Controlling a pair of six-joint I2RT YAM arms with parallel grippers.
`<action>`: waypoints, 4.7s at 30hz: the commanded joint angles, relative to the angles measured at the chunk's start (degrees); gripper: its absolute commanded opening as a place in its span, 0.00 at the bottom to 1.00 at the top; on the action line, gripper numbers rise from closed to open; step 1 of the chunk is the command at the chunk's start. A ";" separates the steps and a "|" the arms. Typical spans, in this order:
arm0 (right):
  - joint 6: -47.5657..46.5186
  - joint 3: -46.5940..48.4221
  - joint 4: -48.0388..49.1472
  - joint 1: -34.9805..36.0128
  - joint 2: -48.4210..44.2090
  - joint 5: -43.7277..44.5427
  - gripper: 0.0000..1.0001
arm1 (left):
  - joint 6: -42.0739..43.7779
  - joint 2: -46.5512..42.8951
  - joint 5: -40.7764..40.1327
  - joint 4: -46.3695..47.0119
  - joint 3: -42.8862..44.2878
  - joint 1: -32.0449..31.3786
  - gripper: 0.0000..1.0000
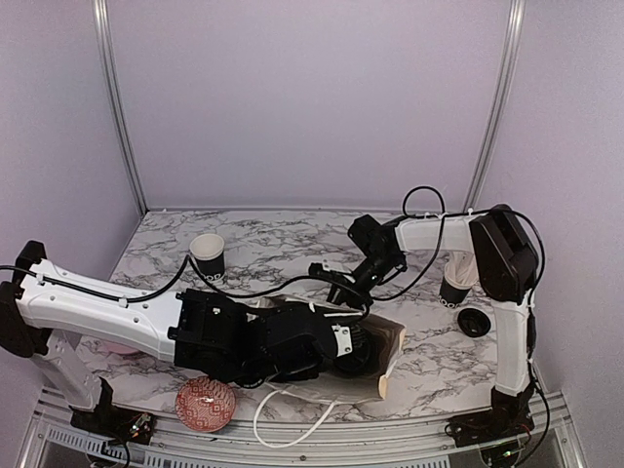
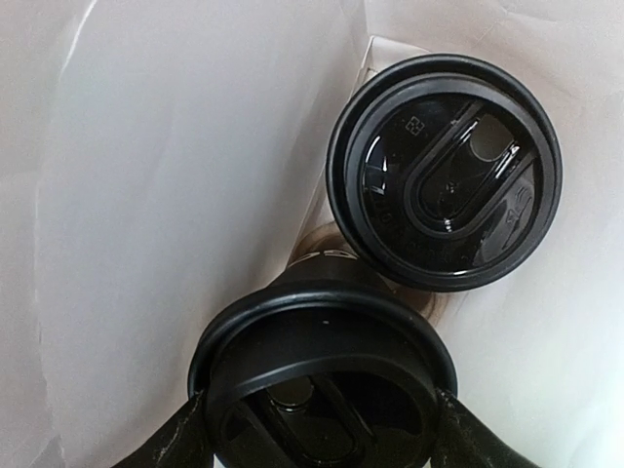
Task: Pack the takeout coffee
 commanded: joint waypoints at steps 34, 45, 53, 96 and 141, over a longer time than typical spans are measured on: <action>-4.41 -3.09 3.11 5.83 -1.41 -1.71 0.48 | 1.32 -4.17 3.51 12.76 -14.33 0.13 0.56; -6.28 3.34 -5.98 -1.25 -3.42 -2.48 0.59 | -1.98 -1.31 11.04 1.91 -6.57 1.56 0.57; -6.10 4.95 -8.46 -6.26 -9.21 -2.61 0.60 | -7.48 1.83 19.55 -8.33 1.20 3.67 0.57; -12.09 -9.62 -9.52 -13.47 -24.54 -5.32 0.61 | -20.61 26.56 42.98 -34.12 30.25 9.50 0.65; -5.54 -2.85 -9.54 -14.09 -29.14 0.33 0.61 | -21.11 14.41 30.11 -34.57 44.45 13.37 0.99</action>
